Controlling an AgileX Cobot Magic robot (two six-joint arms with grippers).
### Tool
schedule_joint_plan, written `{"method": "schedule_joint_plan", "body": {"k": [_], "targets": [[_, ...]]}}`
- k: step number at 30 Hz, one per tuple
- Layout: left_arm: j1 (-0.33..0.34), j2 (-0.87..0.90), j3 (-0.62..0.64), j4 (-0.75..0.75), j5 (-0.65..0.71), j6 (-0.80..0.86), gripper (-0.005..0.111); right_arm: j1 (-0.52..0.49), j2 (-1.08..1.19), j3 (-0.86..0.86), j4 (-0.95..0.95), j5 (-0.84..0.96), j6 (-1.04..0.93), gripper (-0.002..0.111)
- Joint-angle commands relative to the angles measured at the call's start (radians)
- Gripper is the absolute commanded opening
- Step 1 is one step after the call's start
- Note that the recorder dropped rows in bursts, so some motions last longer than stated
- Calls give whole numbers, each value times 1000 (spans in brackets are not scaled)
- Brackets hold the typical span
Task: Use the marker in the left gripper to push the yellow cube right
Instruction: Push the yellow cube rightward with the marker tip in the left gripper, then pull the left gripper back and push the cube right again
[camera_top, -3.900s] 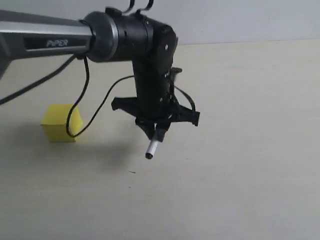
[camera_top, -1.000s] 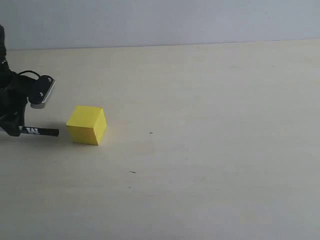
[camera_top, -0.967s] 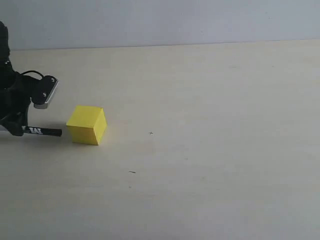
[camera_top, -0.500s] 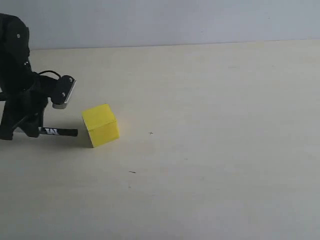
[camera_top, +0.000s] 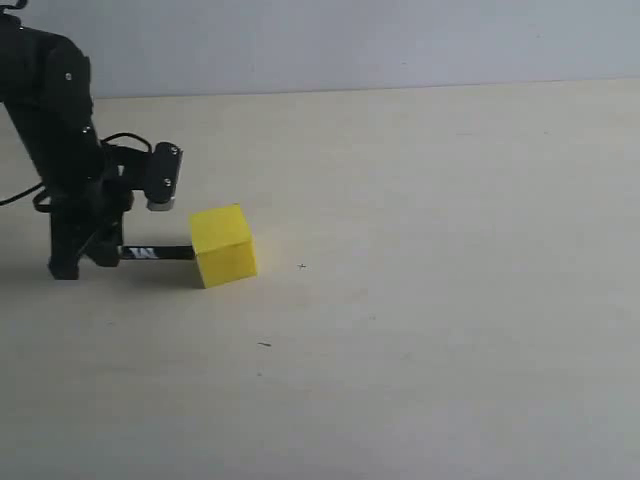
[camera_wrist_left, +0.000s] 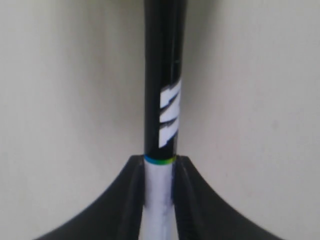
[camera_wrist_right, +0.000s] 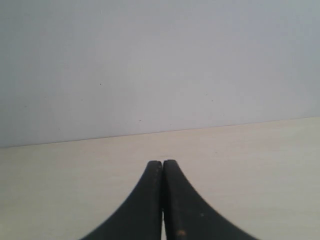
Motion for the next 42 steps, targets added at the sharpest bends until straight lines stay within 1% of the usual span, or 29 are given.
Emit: {"method": "schedule_joint_plan", "body": {"k": [1,2,5,8,10,12,14,17,18,21,23,26,30,33,36,38,42], "targets": [[-46,-11,1,4,-68,-6,0,-5,-7,4,-8,-6,-1,0],[-43,-11,1,18,-58,-13,0,-5,-7,4,-8,-6,-1,0],[0,-13,1,33,-33,-23,0,-5,-7,4,-8,-6,-1,0],[47,-13,1,33,-37,-42,0,-5,-7,4,-8,-6,-1,0],[60,-13,1,33,-44,-42,0,-5,-7,4,-8,-6,-1,0],[57,-13,1,33,-75,-42,0,-5,-7,4,-8,-6,-1,0],[40,-13,1,33,-115,-42,0,-5,-7,4,-8,-6,-1,0],[-7,-13,1,29,-183,-35,0,-5,-7,4,-8,-6,-1,0],[-32,-13,1,25,-203,-26,0,-5,-7,4,-8,-6,-1,0],[-96,-13,1,27,-212,26,0,-5,-7,4,-8,-6,-1,0],[-117,-13,1,48,-214,28,0,-5,-7,4,-8,-6,-1,0],[-109,-13,-9,80,-208,4,0,-5,-7,4,-8,-6,-1,0],[-54,-13,-35,93,-154,-46,0,-5,-7,4,-8,-6,-1,0],[-36,-13,-49,93,-103,-1,0,-5,-7,4,-8,-6,-1,0],[-36,-13,-68,91,-80,56,0,-5,-7,4,-8,-6,-1,0],[-36,-11,-88,65,-67,106,0,-5,-7,4,-8,-6,-1,0],[-36,2,-151,-44,7,220,0,-5,-7,4,-8,-6,-1,0]]}}
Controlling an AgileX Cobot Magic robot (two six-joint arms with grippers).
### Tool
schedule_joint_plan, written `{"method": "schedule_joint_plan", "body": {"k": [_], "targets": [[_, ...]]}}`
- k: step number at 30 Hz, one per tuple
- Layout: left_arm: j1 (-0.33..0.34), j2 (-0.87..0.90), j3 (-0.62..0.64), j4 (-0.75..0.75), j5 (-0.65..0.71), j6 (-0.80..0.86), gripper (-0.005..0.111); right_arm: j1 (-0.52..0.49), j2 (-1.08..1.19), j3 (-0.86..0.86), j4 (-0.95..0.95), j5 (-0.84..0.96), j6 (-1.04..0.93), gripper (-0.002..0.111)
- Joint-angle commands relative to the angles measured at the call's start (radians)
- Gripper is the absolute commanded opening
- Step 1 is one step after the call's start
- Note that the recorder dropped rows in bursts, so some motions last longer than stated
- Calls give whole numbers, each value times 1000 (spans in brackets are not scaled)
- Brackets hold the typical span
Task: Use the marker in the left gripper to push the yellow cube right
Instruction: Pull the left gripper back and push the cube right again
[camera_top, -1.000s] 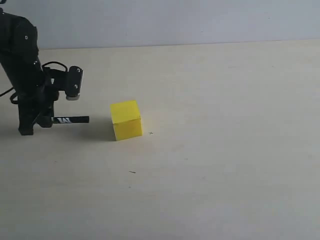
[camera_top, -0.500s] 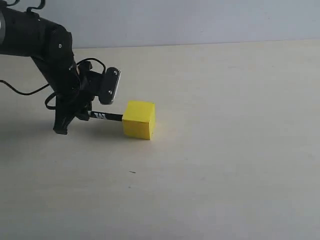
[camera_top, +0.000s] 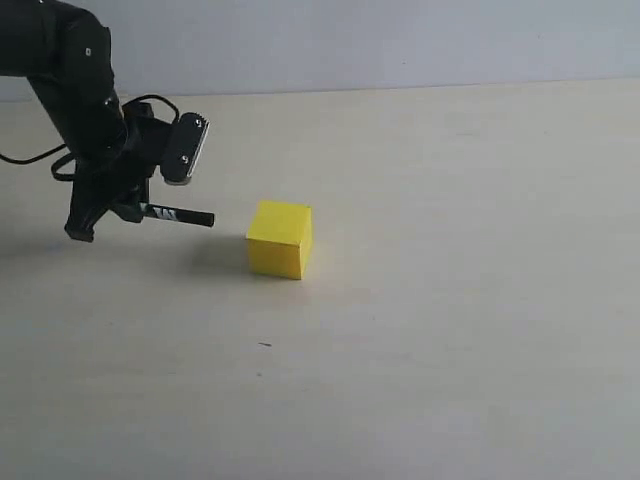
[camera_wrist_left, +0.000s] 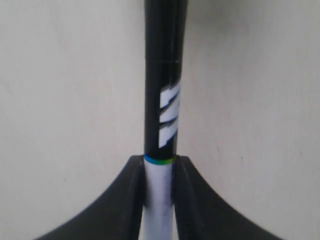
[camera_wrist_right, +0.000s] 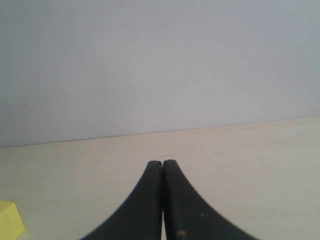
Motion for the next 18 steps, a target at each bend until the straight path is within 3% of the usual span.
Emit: {"method": "schedule_joint_plan", "body": {"k": [1,14,18], "targets": [[0,10,-69,-96,92,97,0,-5,-7,4,-8,-6,-1,0],[-1,92,-103,-130,132,97,0,-5,-7,4,-8,-6,-1,0],[-60,92,-103,-203,132,95,0,-5,-7,4,-8,-6,-1,0]]}}
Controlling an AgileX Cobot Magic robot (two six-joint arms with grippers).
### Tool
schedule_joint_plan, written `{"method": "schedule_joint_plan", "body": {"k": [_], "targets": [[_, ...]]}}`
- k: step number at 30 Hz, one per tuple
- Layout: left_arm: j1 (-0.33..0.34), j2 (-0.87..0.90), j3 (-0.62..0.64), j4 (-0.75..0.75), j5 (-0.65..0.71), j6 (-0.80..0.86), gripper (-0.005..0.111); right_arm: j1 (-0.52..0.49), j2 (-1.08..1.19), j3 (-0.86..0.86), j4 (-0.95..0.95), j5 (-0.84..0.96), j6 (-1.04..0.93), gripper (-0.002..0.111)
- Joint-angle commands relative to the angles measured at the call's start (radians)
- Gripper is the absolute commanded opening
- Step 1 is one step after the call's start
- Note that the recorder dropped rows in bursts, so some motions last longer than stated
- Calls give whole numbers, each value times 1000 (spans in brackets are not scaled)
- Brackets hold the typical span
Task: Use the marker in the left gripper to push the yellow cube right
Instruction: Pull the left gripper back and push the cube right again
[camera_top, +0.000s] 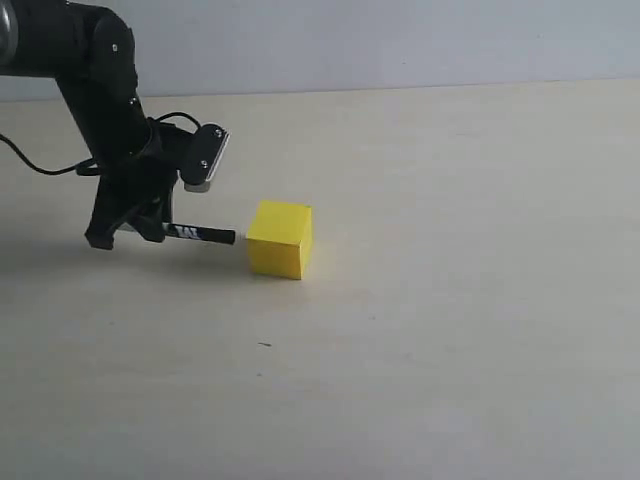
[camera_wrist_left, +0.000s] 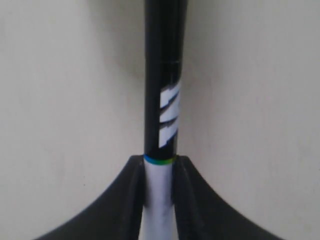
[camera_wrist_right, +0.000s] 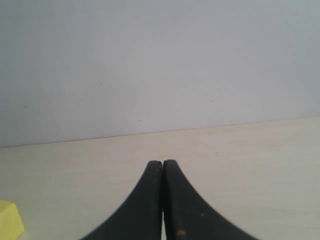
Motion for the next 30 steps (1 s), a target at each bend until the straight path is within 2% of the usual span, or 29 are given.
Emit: {"method": "schedule_joint_plan", "body": {"k": [1,15,30], "targets": [[-58,1,-7,-64,5,-3,0,-5,-7,4,-8,-6,-1,0],[-43,1,-14,-39,50,-264,0,-5,-7,4,-8,-6,-1,0],[-45,16,-14,-24,-29,-294,0,-5,-7,4,-8,-6,-1,0]]}}
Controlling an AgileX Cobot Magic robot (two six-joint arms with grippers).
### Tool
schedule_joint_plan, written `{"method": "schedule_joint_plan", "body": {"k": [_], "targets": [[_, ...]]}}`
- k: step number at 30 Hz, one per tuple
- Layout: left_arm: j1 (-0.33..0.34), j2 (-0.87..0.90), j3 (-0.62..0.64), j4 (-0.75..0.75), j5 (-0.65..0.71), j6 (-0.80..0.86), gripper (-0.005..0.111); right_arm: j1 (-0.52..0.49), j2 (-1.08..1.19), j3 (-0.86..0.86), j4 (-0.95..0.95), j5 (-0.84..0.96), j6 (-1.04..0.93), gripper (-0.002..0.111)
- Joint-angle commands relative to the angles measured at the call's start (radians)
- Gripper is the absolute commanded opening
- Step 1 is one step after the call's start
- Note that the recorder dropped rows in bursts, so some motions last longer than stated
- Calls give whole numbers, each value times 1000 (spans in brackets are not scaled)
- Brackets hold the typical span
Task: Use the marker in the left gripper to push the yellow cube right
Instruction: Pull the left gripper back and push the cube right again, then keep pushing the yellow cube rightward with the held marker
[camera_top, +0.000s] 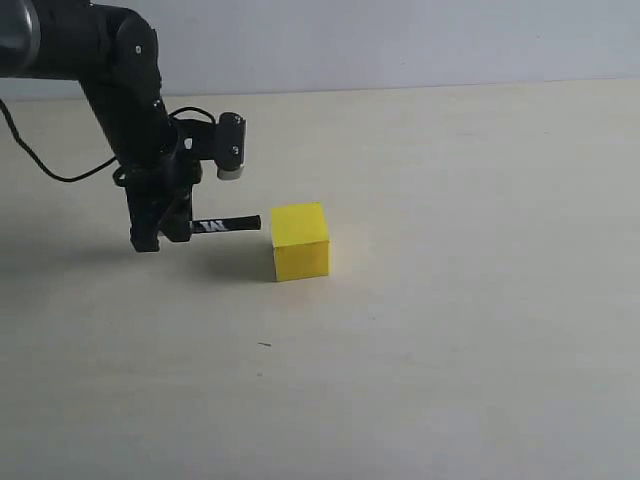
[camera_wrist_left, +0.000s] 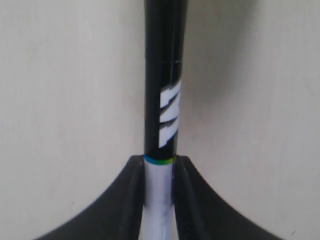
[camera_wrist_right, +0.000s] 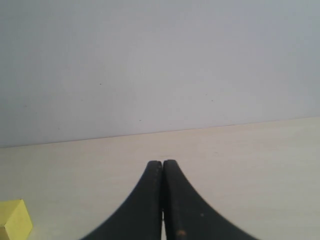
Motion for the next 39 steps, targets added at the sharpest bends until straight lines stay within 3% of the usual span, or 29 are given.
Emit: {"method": "schedule_joint_plan", "body": {"k": [1,12,22,32,39], "targets": [[-1,17,-5,3,-13,-34,0,-5,-7,4,-8,-6,-1,0],[-3,34,-5,1,-18,-39,0,-5,-7,4,-8,-6,-1,0],[-92,34,-43,-18,-33,-37,0,-5,-7,4,-8,-6,-1,0],[-42,-2,-65,-5,189,-44,0,-5,-7,4,-8,-6,-1,0],[-29,-22,-65,14,210,-95,0,-5,-7,4,-8,-6,-1,0]]}}
